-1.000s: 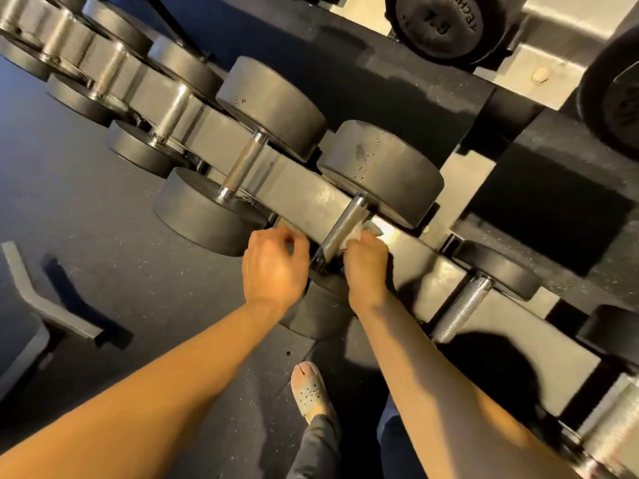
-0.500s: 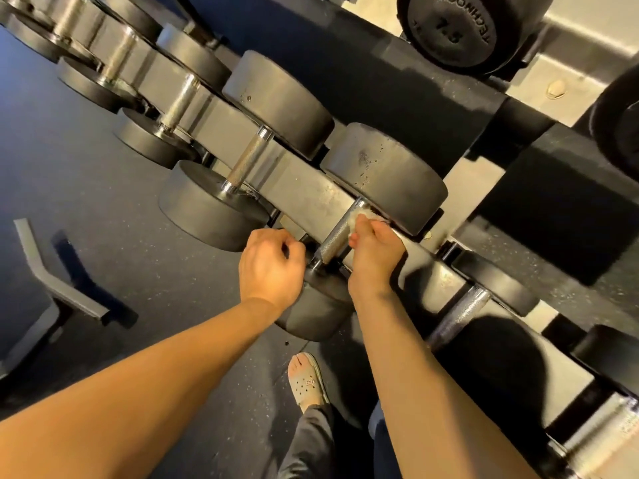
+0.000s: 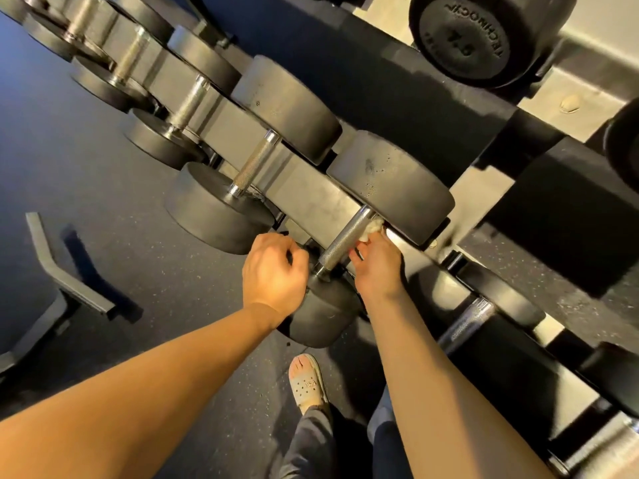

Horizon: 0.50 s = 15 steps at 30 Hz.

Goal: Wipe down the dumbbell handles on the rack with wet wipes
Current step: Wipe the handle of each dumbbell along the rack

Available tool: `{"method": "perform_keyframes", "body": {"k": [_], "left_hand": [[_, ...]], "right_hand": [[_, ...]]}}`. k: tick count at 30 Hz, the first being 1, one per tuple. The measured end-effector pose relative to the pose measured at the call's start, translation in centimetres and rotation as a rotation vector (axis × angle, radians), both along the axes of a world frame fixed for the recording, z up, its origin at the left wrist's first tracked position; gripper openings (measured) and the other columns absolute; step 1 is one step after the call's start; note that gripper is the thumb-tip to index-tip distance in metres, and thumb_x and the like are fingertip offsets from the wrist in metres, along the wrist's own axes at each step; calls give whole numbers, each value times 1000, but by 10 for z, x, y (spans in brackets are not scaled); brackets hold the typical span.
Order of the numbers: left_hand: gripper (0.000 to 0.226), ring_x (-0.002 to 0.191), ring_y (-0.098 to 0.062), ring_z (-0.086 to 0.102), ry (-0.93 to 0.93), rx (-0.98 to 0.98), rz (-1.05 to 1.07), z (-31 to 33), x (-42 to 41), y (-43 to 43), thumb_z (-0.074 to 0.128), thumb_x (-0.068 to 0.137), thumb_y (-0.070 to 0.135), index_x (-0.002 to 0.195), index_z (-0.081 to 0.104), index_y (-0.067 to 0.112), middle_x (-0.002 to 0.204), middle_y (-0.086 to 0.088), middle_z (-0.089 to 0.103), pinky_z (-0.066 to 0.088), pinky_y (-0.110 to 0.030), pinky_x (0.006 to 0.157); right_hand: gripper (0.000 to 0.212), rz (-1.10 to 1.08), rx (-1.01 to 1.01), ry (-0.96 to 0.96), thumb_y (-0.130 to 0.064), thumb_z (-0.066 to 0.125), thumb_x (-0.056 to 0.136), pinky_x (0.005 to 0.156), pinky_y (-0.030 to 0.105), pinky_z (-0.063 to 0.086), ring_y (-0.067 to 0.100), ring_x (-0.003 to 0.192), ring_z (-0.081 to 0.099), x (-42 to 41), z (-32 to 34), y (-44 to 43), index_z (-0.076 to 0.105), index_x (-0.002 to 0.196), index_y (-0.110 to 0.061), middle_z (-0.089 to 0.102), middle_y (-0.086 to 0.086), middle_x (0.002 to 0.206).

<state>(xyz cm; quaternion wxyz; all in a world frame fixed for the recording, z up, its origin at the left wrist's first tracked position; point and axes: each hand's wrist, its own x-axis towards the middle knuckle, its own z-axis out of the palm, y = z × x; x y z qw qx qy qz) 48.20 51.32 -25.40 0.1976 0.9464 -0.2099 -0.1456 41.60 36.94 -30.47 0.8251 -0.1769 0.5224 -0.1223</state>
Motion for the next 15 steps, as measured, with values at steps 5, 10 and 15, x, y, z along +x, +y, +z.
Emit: {"method": "perform_keyframes", "body": {"k": [5,10,15], "left_hand": [[41,97,-14,50,18,-18,15,2,0,-1,30,87,42,74,60,18,86,4,60,39,-33,78],[40,98,-10,47,24,-10,37,5,-2,-3,29,87,43,76,60,20,90,5,60,37,-31,79],[31,98,-12,49,38,-25,53,4,-1,-3,33,92,35,85,60,20,96,3,61,39,-32,79]], "right_hand": [[21,346,-235,172,-3,49,102,80,30,50,19,89,63,-13,-2,12,68,104,-12,67,3,92],[17,1102,-850,341,-12,52,99,72,31,48,21,85,59,-25,-6,19,62,85,-12,62,4,89],[14,1469,-1182,418,-22,58,99,73,31,49,22,89,62,-19,12,12,67,95,-12,62,3,95]]}}
